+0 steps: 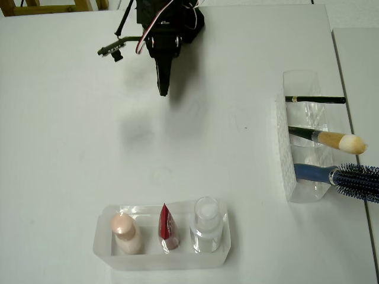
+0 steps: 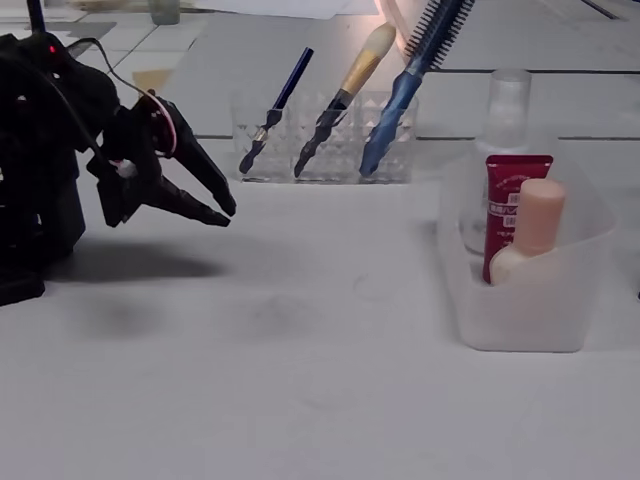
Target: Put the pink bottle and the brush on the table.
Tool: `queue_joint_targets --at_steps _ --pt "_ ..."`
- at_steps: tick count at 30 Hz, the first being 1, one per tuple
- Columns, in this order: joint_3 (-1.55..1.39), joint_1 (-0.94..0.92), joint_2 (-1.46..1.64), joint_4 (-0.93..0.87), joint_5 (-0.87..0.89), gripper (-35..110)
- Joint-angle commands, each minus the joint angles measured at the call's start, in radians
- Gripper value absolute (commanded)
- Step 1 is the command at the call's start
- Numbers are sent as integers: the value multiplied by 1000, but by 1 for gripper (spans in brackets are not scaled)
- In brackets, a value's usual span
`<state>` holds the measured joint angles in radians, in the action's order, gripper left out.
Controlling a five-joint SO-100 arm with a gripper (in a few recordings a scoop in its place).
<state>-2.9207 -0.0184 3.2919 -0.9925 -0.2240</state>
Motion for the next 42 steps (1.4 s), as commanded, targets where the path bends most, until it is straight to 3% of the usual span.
queue_joint_targets --at_steps 1,13,30,42 --pt "66 -3 23 -14 -52 0" --pt "121 -6 23 -18 -304 0" --pt "184 -11 15 -28 -804 0" --pt "114 -69 -166 302 -1083 0"
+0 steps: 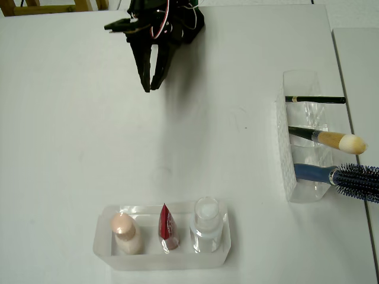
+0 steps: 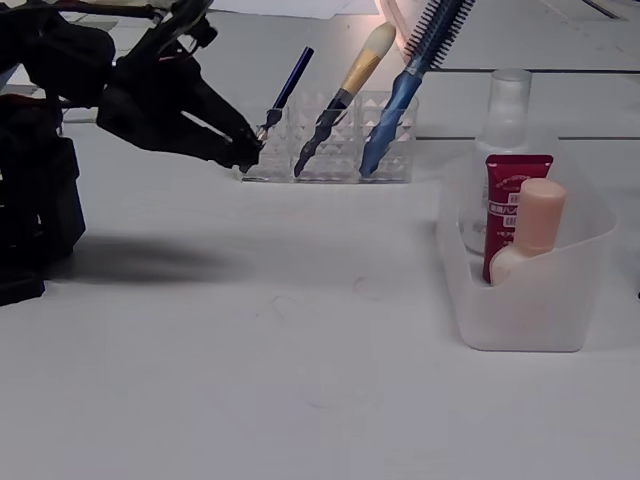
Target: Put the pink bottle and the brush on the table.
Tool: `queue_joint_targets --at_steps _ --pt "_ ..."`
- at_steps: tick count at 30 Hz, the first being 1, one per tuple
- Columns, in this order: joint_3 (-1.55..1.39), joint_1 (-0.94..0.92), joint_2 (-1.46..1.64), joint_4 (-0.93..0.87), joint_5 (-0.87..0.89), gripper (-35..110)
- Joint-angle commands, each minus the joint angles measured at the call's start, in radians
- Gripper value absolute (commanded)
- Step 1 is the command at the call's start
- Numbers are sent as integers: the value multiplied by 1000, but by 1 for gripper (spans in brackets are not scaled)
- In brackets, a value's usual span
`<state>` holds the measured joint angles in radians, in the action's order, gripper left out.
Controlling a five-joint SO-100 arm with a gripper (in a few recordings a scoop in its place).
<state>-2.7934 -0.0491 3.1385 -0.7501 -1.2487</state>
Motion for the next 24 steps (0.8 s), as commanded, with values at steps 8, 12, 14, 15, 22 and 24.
queue_joint_targets --at_steps 8,12,14,15,22,24 --pt "-18 -72 -158 249 -170 0" --pt "-21 -86 -259 371 -219 0" --pt "-21 -87 -321 446 -238 0" --pt "-21 -87 -347 477 -245 0" --pt "-14 -87 -508 678 -311 0" --pt "-8 -87 -565 747 -331 0"
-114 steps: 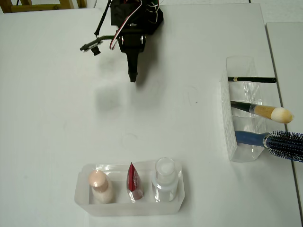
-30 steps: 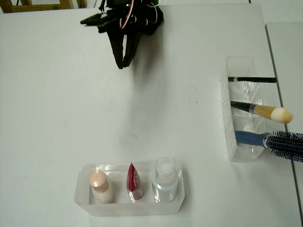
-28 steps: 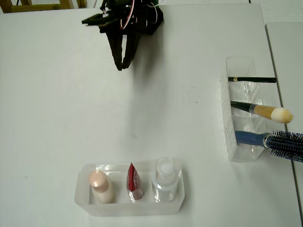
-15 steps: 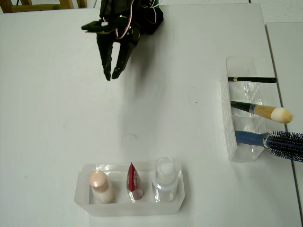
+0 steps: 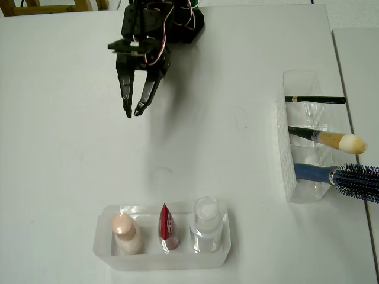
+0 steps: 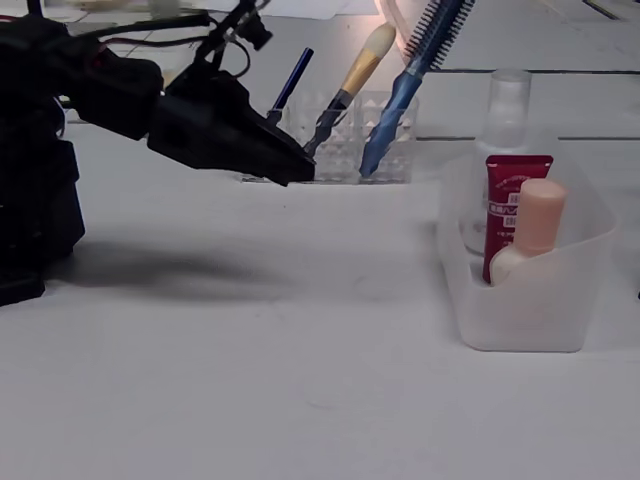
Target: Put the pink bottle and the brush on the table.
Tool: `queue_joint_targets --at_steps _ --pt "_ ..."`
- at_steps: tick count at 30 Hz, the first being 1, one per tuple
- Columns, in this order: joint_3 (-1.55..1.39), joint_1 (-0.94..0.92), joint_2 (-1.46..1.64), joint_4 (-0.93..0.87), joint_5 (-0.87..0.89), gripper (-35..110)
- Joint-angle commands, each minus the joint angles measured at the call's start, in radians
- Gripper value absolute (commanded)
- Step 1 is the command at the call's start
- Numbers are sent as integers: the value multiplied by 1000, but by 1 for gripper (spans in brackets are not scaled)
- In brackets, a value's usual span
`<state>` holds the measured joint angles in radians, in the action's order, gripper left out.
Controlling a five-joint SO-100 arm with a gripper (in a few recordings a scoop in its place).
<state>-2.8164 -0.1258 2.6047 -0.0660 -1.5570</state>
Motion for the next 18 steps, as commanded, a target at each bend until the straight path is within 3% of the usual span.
queue_joint_targets --at_steps 1,7,18 --pt "17 -11 -69 109 -41 0" --pt "51 -11 -313 387 -89 0" --pt "192 -11 -601 617 -86 0"
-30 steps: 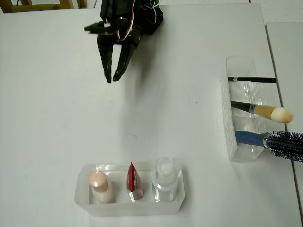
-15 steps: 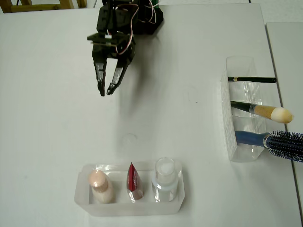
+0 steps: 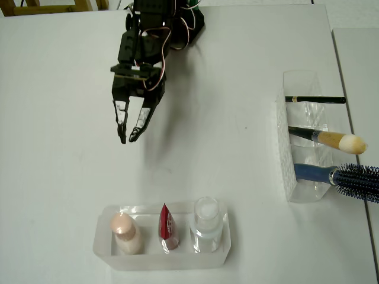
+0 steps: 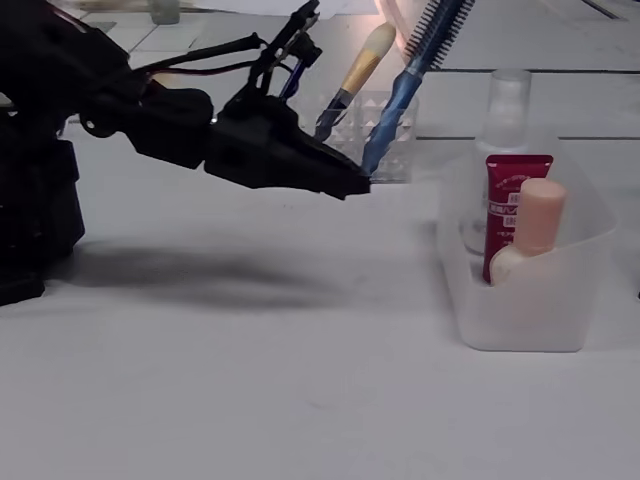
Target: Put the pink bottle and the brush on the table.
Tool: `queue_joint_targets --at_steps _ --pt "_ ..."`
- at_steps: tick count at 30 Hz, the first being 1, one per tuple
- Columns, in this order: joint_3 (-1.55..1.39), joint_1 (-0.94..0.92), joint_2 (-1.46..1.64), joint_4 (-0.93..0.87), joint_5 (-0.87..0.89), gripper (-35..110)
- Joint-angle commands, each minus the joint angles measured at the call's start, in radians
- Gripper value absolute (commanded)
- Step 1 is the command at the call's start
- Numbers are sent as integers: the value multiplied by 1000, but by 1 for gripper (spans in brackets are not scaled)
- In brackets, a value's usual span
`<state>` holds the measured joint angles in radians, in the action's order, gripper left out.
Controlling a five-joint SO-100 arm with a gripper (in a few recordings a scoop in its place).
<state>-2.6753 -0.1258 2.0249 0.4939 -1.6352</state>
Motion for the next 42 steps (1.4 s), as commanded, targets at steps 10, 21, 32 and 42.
queue_joint_targets --at_steps 10,21,32,42 --pt "255 -11 -247 97 -5 0" --pt "417 -49 -407 63 -9 8" --pt "586 -51 -560 52 -11 20" --pt "684 -40 -641 46 -11 31"
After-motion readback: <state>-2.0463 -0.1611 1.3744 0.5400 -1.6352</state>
